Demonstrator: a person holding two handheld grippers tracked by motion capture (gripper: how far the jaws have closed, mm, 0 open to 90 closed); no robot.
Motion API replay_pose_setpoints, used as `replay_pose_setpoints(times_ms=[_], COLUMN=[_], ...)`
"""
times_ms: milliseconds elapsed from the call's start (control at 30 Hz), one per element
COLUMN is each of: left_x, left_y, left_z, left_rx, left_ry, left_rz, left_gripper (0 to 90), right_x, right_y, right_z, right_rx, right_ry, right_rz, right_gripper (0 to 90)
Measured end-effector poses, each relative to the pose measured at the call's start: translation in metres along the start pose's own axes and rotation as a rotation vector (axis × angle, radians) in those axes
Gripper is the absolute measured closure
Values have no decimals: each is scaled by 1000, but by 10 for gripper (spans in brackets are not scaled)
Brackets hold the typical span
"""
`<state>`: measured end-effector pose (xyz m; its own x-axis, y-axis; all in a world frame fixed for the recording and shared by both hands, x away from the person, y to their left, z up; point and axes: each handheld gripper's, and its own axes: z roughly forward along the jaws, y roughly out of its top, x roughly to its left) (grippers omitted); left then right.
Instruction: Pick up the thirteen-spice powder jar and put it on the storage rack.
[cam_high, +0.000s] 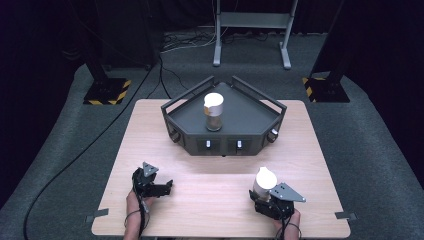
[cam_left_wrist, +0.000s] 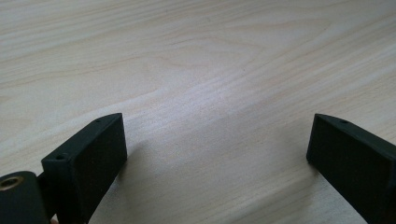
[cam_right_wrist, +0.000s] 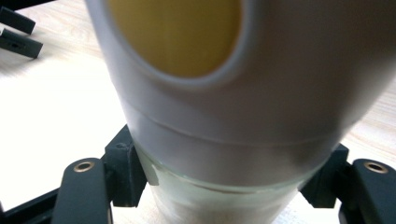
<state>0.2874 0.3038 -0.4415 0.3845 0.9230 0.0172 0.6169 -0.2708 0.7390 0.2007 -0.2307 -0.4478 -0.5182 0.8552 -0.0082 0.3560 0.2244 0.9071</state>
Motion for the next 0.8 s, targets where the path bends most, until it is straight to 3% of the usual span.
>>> replay_pose_setpoints(times_ms=[800], left_x=[2], left_y=[0], left_z=[0], left_rx=[2], left_ry=[-10], left_rz=[-1], left_gripper=[51], right_x=[-13], right_y=[20], right_z=[-8], right_rx=[-17], right_ry=[-36], right_rz=[4], right_gripper=[301])
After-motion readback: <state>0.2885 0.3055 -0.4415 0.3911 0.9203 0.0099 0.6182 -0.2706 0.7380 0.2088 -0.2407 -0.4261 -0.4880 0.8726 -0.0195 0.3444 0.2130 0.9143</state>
